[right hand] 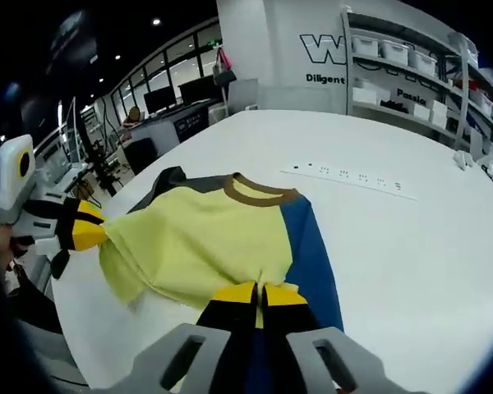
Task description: Fold the garment on the visible template until the final outline fits inside the template.
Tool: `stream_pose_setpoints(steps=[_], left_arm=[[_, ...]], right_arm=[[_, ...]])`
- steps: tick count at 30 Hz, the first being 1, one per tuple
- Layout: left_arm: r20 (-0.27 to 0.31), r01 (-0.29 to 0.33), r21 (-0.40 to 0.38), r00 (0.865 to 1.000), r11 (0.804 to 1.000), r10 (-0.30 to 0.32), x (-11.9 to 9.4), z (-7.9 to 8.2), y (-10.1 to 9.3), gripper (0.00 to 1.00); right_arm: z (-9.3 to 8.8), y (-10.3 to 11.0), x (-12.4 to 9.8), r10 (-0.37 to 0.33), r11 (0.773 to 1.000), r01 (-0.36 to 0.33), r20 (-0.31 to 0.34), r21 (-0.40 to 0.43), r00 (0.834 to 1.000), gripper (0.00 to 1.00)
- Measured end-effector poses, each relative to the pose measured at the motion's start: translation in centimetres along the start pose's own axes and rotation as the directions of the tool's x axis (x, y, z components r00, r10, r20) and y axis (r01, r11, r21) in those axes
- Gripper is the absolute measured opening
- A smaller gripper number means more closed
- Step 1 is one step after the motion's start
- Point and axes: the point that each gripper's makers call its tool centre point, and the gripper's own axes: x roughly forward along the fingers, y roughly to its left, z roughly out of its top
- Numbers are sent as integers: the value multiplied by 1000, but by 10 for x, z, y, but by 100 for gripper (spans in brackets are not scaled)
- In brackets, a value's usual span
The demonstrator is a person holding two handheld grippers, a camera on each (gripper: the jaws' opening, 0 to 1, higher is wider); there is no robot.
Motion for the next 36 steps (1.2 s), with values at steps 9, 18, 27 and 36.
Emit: stream_pose_setpoints(steps=[9, 18, 27, 36], left_arm=[[5, 71, 48, 997, 996, -72, 40, 22, -12, 7], [-11, 112, 56, 994, 992, -111, 79, 29, -25, 8], [-26, 114, 49, 993, 992, -113, 106, 23, -28, 7], [-44, 97, 44, 995, 994, -95, 124, 14, -31, 9]], right_arm=[[-9, -3, 4, 1, 1000, -1, -29, -3, 1000, 0], [-10, -6, 6, 9, 1000, -9, -28, 17, 1000, 0], [-12, -7, 11, 23, 999, -22, -30, 36, 999, 0], [-13, -7, 13, 37, 998, -35, -37, 50, 999, 0]])
